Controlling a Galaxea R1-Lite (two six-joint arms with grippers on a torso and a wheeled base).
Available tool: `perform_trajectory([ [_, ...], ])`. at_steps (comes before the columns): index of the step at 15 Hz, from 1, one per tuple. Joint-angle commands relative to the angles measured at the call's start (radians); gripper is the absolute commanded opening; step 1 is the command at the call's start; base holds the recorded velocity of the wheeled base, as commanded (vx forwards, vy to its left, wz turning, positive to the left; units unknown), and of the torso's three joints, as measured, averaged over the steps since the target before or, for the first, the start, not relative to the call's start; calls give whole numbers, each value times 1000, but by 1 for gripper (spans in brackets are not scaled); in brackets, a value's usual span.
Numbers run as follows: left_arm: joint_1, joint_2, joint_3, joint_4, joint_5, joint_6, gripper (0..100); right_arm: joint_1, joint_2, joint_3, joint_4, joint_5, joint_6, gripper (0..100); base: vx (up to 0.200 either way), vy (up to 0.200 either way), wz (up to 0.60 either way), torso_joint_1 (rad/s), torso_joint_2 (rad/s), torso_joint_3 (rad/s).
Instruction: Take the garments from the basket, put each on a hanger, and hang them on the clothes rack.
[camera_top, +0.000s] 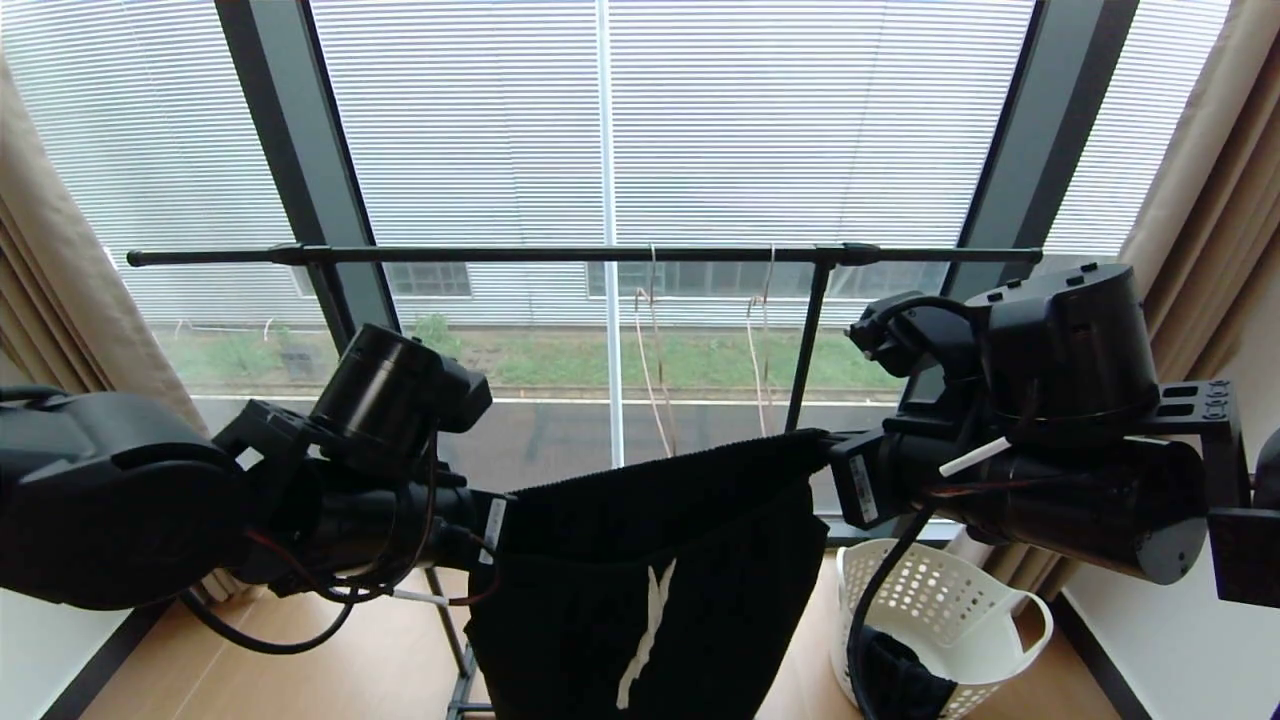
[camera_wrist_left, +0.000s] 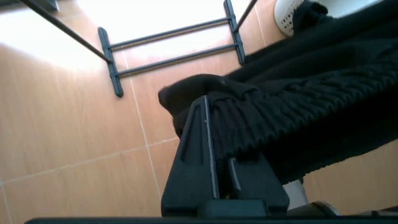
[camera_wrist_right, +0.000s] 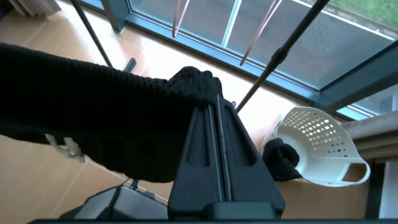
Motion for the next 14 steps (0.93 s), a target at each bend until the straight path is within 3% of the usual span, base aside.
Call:
perform_trajectory([
  [1, 2, -22, -57, 5, 1, 3, 0, 0, -4, -2, -2, 0, 4, 0, 0, 0, 0, 0, 0, 0],
  [4, -12, -16, -132, 5, -12, 4, 0, 0, -13, 6, -13, -9, -3, 0, 0, 0, 0, 0, 0, 0],
  [7, -12, 11, -211, 6, -38, 24, 0, 0, -58, 49, 2, -9, -67, 0, 0, 0, 0, 0, 0, 0],
  [8, -12, 62, -297, 8, -41, 41, 0, 0, -125, 139, 2, -2, -223, 0, 0, 0, 0, 0, 0, 0],
  [9, -12, 81, -323, 9, -41, 41, 0, 0, -145, 162, 2, 0, -265, 0, 0, 0, 0, 0, 0, 0],
  [11, -21, 154, -432, 11, -41, 41, 0, 48, -220, 239, 4, 90, -366, 0, 0, 0, 0, 0, 0, 0],
  [14, -48, 249, -646, 112, -41, 43, 0, 160, -248, 267, 5, 164, -366, 0, 0, 0, 0, 0, 0, 0],
])
